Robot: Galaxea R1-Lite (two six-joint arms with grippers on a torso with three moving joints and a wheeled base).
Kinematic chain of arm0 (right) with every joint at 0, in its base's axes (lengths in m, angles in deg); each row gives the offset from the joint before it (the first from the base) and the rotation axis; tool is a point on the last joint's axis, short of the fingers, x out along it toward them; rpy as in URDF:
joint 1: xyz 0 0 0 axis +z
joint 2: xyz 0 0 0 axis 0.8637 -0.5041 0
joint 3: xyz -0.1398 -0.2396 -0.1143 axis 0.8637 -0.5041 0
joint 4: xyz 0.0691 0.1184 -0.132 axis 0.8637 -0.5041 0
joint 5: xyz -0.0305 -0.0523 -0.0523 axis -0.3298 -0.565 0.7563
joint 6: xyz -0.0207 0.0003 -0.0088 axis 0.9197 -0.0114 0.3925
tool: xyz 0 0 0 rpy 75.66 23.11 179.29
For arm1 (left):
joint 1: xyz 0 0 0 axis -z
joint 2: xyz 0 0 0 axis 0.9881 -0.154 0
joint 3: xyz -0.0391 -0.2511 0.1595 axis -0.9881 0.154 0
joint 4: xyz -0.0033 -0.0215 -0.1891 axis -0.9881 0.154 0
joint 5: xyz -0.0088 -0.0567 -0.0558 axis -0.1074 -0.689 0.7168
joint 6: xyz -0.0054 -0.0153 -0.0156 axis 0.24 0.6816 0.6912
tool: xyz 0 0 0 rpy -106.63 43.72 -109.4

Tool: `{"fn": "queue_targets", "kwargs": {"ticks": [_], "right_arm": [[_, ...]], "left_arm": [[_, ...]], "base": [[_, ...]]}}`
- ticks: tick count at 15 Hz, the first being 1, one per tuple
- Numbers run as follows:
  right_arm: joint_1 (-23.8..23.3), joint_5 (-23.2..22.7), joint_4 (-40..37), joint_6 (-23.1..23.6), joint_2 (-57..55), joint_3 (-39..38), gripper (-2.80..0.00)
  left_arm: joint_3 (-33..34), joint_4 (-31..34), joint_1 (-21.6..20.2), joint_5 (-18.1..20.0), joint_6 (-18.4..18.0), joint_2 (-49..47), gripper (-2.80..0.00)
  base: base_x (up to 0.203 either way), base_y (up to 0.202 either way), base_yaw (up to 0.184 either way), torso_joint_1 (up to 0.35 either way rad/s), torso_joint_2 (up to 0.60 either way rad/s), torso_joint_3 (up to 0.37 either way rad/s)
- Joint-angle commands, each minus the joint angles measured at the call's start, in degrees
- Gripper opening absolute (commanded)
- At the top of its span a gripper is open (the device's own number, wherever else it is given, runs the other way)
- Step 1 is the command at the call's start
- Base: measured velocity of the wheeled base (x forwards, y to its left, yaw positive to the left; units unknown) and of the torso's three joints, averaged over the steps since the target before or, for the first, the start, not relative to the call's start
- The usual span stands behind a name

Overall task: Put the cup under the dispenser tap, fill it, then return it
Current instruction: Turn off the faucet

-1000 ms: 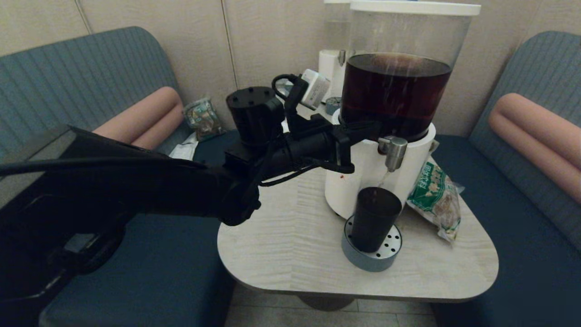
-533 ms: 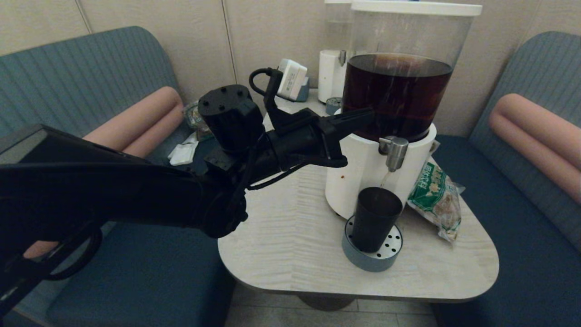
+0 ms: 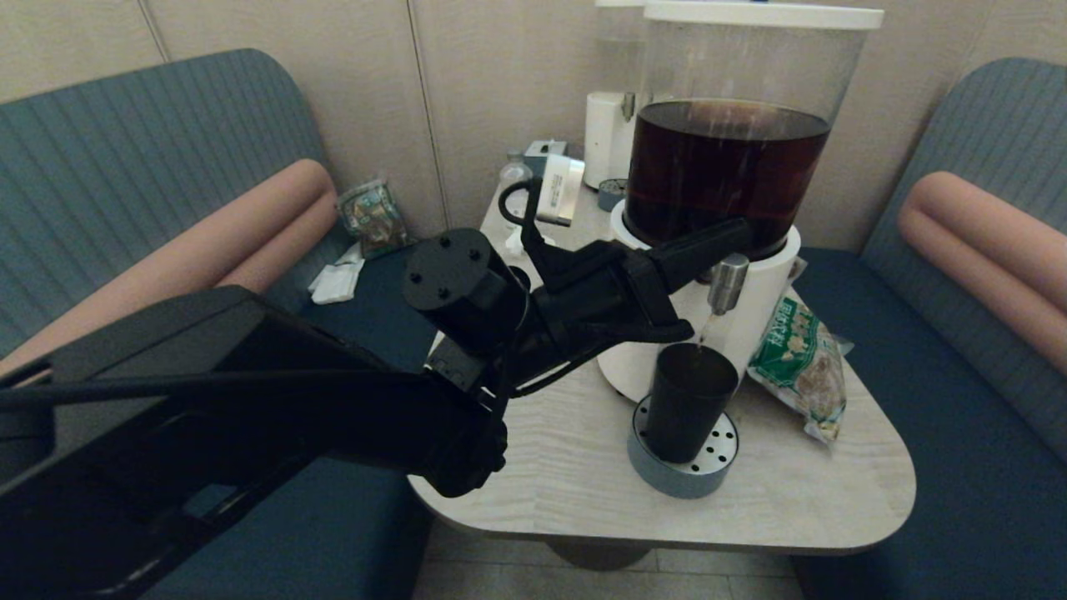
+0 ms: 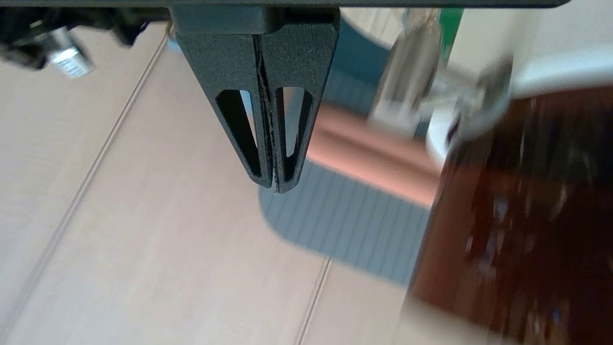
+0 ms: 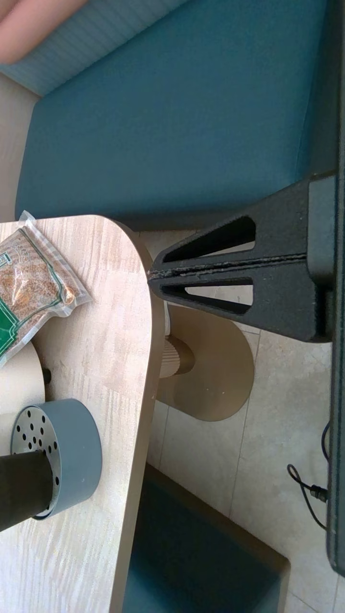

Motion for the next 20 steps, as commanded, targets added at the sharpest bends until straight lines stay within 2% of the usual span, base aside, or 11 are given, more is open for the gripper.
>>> {"fn": "queue_targets", "kwargs": {"ticks": [1, 15, 20], "right_arm": [[0.01, -0.02, 0.00, 0.03, -0.05, 0.00, -2.80], [0.01, -0.02, 0.00, 0.03, -0.05, 0.00, -2.80], [0.01, -0.02, 0.00, 0.03, -0.05, 0.00, -2.80]], "left_arm": [[-1.07, -0.58, 0.11, -0.15, 0.08, -5.13, -2.80], [-3.06, -0.59, -3.76, -0.28, 0.50, -5.38, -2.80], [-6.98, -0.59, -3.85, -0.15, 0.72, -7.44, -2.80]], "base": [[0.000, 0.000, 0.000, 0.000, 0.00, 0.000], [0.000, 0.000, 0.000, 0.000, 0.00, 0.000], [0.000, 0.000, 0.000, 0.000, 0.00, 0.000]]}}
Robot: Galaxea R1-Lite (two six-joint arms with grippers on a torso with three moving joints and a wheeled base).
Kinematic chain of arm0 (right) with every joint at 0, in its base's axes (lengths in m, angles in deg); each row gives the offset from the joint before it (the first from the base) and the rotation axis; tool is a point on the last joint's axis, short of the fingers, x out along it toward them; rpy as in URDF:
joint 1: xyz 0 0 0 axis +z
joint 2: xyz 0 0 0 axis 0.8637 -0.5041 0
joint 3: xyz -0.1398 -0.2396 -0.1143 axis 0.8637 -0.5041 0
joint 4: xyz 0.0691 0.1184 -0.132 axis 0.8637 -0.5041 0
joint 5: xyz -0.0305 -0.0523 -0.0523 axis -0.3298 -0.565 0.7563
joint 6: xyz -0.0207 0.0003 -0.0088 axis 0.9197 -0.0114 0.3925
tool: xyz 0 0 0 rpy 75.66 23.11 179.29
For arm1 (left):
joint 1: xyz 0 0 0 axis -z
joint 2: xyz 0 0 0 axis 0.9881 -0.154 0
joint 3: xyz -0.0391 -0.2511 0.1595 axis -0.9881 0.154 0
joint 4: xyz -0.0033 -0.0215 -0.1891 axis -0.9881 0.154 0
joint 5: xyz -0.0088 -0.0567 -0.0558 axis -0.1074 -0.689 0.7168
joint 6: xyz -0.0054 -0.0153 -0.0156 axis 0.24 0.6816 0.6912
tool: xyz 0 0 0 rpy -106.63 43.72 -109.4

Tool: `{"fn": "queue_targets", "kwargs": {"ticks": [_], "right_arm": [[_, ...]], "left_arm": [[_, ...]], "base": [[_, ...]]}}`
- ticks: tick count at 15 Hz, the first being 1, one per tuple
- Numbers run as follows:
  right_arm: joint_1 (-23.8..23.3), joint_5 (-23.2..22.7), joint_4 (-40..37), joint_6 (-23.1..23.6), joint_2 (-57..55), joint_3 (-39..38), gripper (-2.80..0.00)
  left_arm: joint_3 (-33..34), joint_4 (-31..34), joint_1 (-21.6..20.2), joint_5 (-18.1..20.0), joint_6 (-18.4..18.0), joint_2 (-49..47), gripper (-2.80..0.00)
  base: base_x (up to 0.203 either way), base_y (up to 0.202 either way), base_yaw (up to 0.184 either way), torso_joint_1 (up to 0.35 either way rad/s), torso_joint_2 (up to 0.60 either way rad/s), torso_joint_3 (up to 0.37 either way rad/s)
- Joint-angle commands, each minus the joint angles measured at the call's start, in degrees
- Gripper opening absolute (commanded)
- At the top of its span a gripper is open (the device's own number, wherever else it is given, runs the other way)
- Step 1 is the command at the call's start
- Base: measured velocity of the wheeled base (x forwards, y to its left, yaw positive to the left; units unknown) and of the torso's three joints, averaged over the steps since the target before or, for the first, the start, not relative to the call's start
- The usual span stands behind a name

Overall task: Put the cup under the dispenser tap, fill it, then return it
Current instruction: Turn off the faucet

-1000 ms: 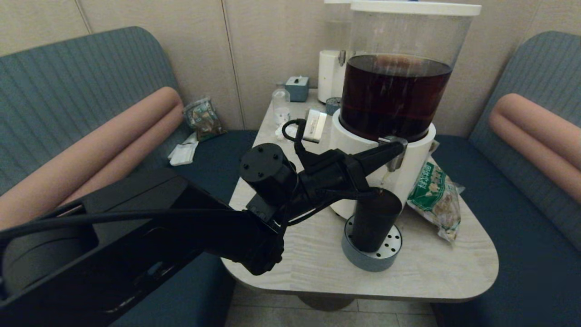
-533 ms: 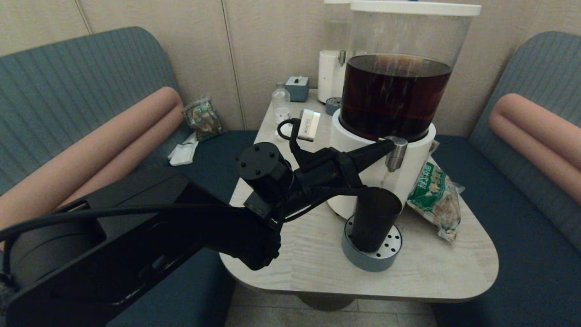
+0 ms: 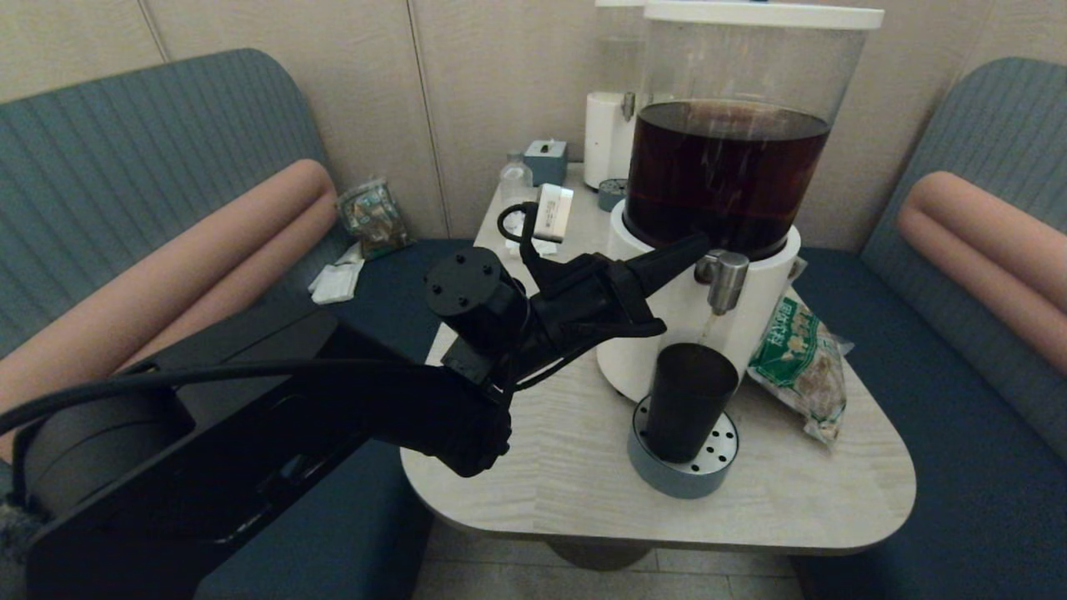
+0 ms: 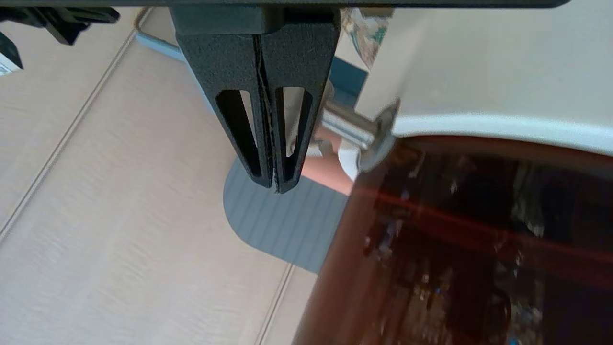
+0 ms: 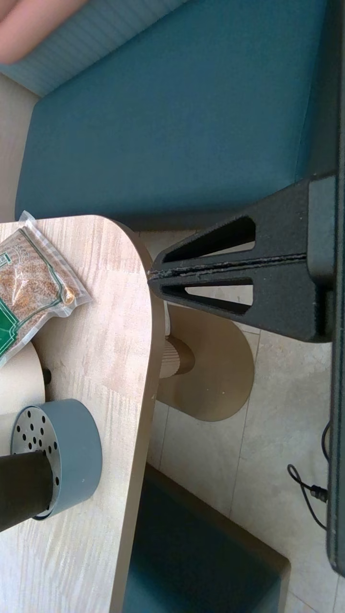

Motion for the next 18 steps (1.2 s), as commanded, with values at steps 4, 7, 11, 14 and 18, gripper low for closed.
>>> {"fn": "queue_targets", "kwargs": {"ticks": [4, 7, 11, 14, 18], "right_arm": [[0.01, -0.02, 0.00, 0.05, -0.05, 0.00, -2.80], [0.01, -0.02, 0.00, 0.05, -0.05, 0.00, -2.80], [0.01, -0.02, 0.00, 0.05, -0.05, 0.00, -2.80], [0.01, -0.02, 0.00, 0.05, -0.05, 0.00, -2.80], [0.01, -0.02, 0.00, 0.05, -0.05, 0.00, -2.80]], "left_arm": [[-4.49, 0.18, -0.05, 0.27, 0.29, -3.58, -2.80], [-5.37, 0.81, 0.04, 0.32, 0.23, -4.79, -2.80], [-6.60, 0.99, 0.04, 0.34, 0.22, -6.27, -2.80], [-8.62, 1.42, 0.04, 0.42, 0.22, -7.67, -2.80], [-11.96, 3.20, 0.26, 0.51, 0.22, -9.09, -2.80]], "base": [[0.000, 0.000, 0.000, 0.000, 0.00, 0.000], [0.000, 0.000, 0.000, 0.000, 0.00, 0.000], [0.000, 0.000, 0.000, 0.000, 0.00, 0.000], [0.000, 0.000, 0.000, 0.000, 0.00, 0.000], [0.000, 0.000, 0.000, 0.000, 0.00, 0.000]]}}
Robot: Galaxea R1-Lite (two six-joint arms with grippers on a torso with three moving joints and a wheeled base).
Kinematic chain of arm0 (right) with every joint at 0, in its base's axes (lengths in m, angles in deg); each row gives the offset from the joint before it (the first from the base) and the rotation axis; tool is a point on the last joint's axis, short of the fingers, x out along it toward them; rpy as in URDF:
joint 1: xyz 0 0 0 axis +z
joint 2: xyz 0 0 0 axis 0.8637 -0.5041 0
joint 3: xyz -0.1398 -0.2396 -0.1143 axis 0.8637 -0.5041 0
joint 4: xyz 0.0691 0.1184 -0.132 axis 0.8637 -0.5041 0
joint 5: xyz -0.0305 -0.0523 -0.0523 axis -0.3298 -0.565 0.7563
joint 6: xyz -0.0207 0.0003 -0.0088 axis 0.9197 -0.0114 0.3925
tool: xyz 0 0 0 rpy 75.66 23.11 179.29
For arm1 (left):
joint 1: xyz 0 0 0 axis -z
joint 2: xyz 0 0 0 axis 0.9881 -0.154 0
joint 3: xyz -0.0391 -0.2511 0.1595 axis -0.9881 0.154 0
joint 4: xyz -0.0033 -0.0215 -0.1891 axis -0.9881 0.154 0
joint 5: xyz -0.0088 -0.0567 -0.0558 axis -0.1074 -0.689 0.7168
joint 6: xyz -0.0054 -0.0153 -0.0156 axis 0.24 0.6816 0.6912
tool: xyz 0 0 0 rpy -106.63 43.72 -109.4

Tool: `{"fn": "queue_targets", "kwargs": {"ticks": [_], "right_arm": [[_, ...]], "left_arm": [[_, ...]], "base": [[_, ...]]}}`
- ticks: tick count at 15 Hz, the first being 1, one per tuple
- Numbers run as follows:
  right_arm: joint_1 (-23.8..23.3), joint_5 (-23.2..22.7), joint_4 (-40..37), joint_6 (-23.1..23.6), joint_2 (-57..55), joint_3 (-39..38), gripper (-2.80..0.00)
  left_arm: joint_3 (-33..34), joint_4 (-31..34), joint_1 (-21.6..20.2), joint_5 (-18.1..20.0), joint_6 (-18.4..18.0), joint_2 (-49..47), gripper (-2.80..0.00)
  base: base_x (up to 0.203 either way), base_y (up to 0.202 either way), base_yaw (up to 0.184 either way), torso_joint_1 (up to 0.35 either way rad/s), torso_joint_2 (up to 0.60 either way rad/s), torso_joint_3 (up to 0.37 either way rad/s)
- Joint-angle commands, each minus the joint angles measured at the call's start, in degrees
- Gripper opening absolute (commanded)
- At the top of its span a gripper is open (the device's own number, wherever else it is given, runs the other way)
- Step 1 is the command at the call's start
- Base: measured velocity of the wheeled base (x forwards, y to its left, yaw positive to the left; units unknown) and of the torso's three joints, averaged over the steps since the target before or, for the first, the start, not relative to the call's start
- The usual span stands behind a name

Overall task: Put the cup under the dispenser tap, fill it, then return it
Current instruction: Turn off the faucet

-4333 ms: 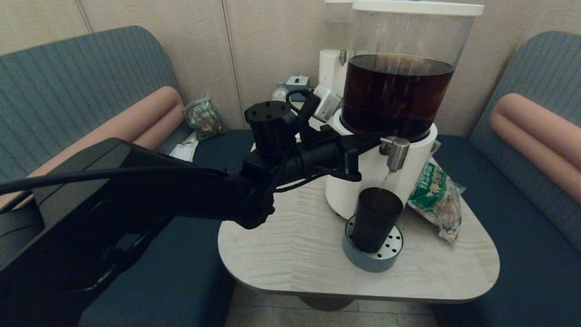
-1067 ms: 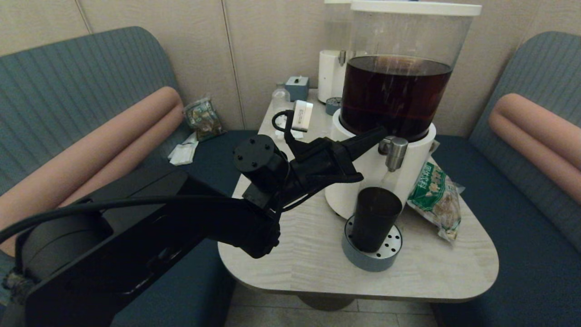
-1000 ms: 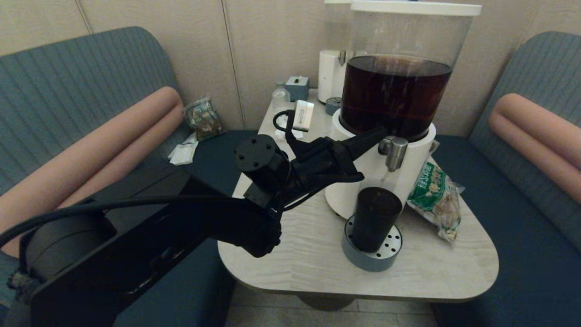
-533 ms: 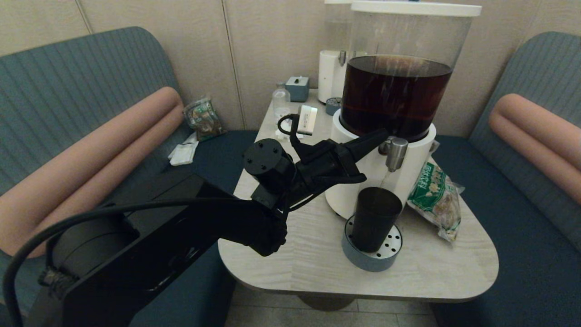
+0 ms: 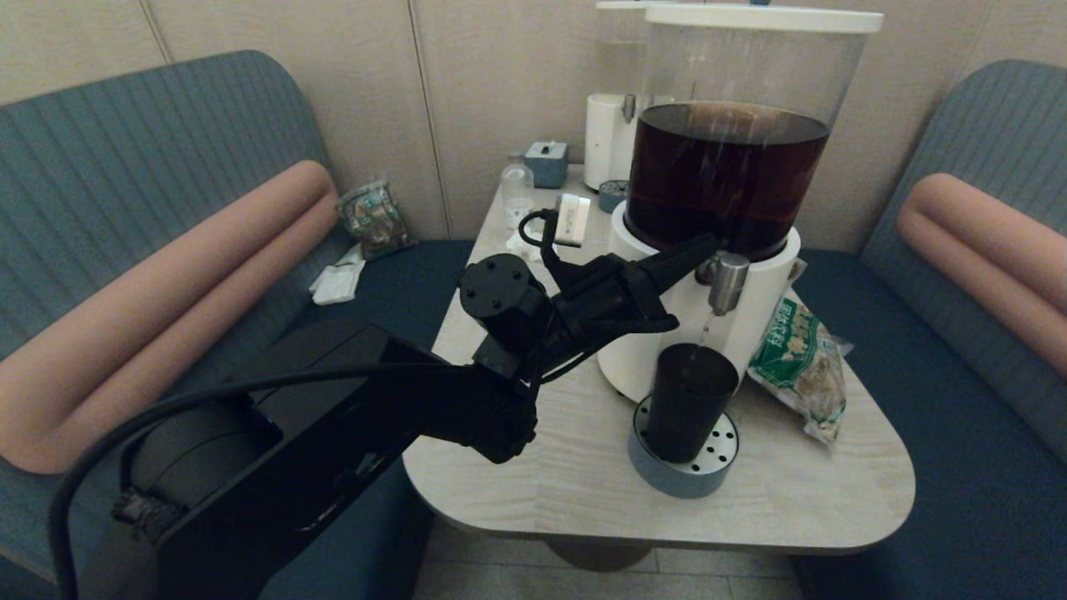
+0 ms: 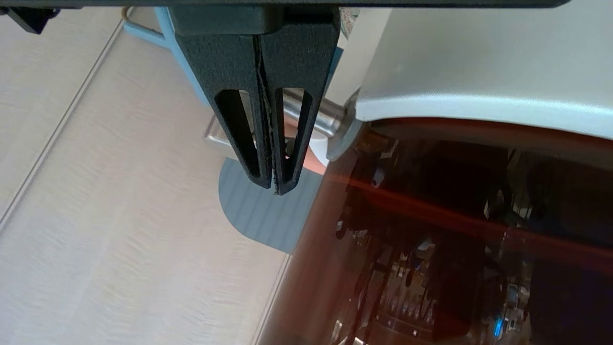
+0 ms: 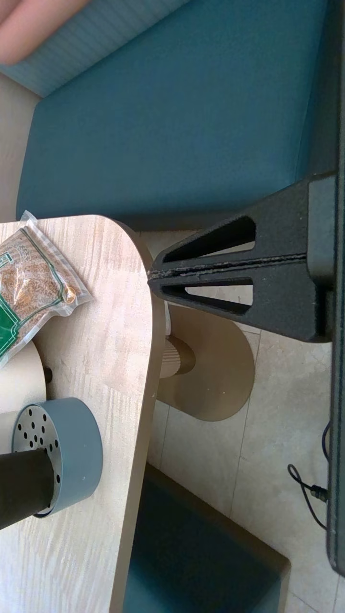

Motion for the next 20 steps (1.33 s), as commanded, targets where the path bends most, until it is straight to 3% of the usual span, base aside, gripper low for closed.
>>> {"fn": "queue_targets", "kwargs": {"ticks": [1, 10, 17, 20], "right_arm": [[0.01, -0.05, -0.01, 0.03, -0.05, 0.00, -2.80], [0.01, -0.05, -0.01, 0.03, -0.05, 0.00, -2.80], [0.01, -0.05, -0.01, 0.03, -0.05, 0.00, -2.80], [0.01, -0.05, -0.01, 0.03, -0.05, 0.00, -2.80]], "left_arm": [[-1.96, 0.13, 0.16, 0.26, 0.22, -1.88, -2.80], [-7.83, 3.92, 1.39, 0.96, 0.22, -4.86, -2.80], [-7.26, 3.57, 1.57, 0.79, 0.13, -2.52, -2.80], [-4.12, 3.81, 1.57, 0.79, 0.13, 1.50, -2.80]], "base": [[0.000, 0.000, 0.000, 0.000, 0.00, 0.000], [0.000, 0.000, 0.000, 0.000, 0.00, 0.000], [0.000, 0.000, 0.000, 0.000, 0.00, 0.000], [0.000, 0.000, 0.000, 0.000, 0.00, 0.000]]}}
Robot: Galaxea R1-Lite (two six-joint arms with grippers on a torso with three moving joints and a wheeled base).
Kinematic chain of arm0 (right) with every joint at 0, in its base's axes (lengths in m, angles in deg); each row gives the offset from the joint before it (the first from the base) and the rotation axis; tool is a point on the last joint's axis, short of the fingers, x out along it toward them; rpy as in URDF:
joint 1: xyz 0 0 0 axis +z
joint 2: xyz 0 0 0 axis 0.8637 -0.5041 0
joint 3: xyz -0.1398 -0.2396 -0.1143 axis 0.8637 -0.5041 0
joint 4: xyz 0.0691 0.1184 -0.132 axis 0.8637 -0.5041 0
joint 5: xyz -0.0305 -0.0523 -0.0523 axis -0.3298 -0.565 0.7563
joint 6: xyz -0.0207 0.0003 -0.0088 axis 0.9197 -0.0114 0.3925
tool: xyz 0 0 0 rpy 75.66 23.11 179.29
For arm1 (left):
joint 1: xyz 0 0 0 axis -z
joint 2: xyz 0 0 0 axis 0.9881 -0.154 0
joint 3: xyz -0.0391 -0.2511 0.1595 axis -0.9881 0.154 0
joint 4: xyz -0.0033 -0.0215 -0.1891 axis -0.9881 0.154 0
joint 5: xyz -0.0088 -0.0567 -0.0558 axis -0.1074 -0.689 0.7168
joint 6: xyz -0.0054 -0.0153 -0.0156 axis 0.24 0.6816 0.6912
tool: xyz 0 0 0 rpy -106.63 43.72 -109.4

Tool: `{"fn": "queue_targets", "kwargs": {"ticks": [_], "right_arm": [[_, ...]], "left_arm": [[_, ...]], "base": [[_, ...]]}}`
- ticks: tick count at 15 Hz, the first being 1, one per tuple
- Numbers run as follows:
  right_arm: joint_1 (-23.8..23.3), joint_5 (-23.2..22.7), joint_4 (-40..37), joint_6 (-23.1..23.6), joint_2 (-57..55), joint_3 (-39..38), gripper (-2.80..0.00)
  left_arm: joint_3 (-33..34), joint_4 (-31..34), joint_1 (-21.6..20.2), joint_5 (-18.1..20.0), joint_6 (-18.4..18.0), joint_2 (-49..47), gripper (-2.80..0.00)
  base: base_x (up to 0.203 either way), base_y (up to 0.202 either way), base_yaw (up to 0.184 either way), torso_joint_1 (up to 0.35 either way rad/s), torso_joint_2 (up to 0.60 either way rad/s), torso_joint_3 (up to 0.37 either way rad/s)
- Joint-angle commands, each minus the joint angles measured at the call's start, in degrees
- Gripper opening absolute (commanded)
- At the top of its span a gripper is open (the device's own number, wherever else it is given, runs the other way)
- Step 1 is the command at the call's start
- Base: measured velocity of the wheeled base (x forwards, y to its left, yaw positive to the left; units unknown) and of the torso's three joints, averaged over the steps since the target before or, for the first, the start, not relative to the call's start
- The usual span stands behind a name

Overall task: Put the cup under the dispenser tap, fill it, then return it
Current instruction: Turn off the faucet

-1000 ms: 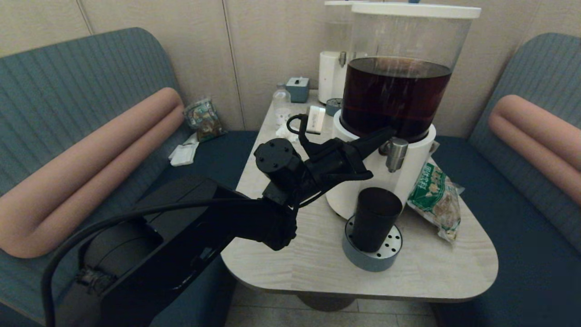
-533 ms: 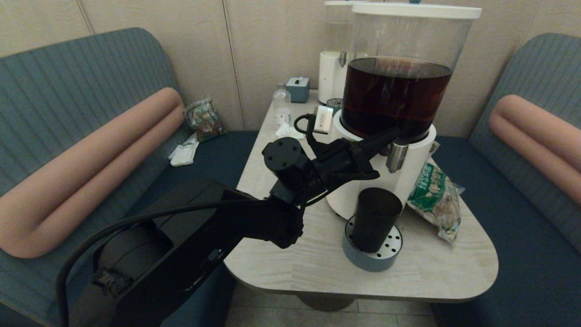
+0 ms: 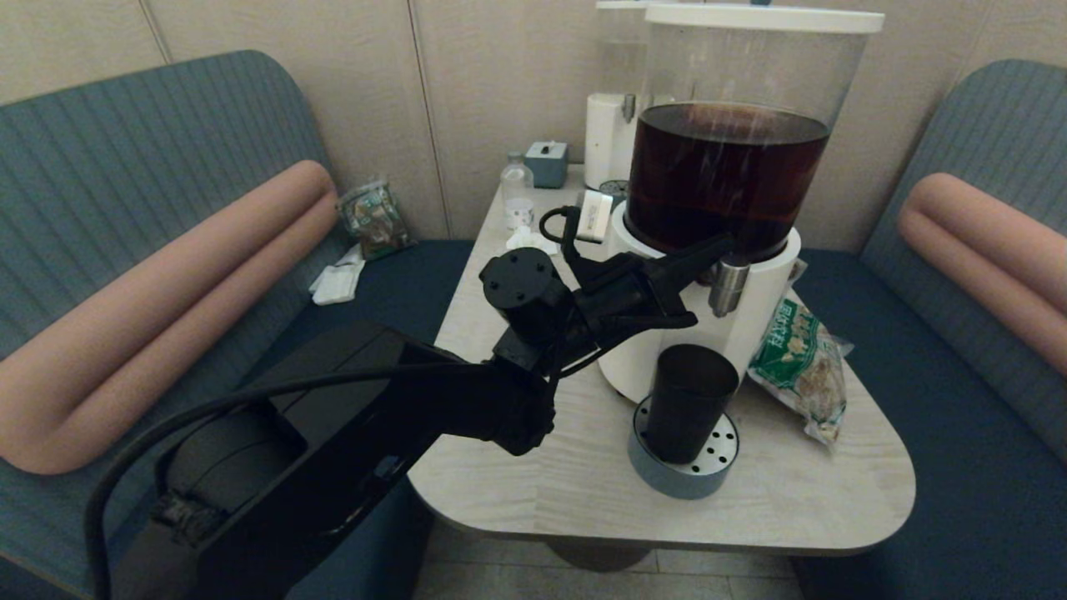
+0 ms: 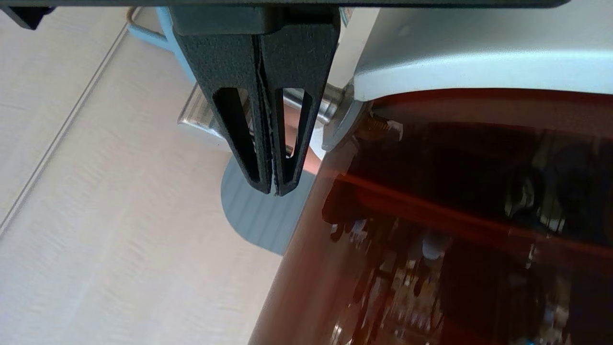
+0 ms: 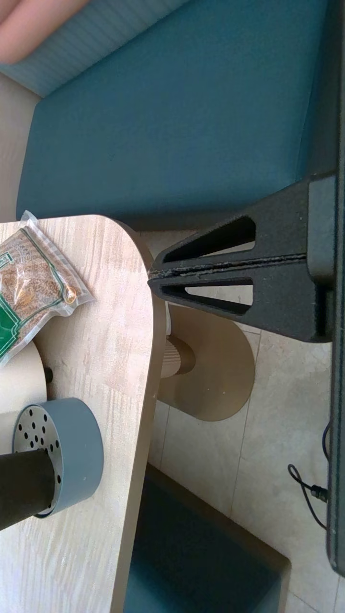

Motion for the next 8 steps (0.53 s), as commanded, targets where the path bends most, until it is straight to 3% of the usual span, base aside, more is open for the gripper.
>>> {"fn": "queue_targets", "kwargs": {"ticks": [1, 8], "right_arm": [[0.01, -0.02, 0.00, 0.06, -0.05, 0.00, -2.80], [0.01, -0.02, 0.00, 0.06, -0.05, 0.00, -2.80]], "left_arm": [[3.92, -0.99, 0.01, 0.17, 0.22, 4.89, -2.80], [18.22, -0.83, -0.07, 0.13, -0.22, 19.79, -2.80]], "base": [[0.000, 0.000, 0.000, 0.000, 0.00, 0.000], [0.000, 0.000, 0.000, 0.000, 0.00, 0.000]]}}
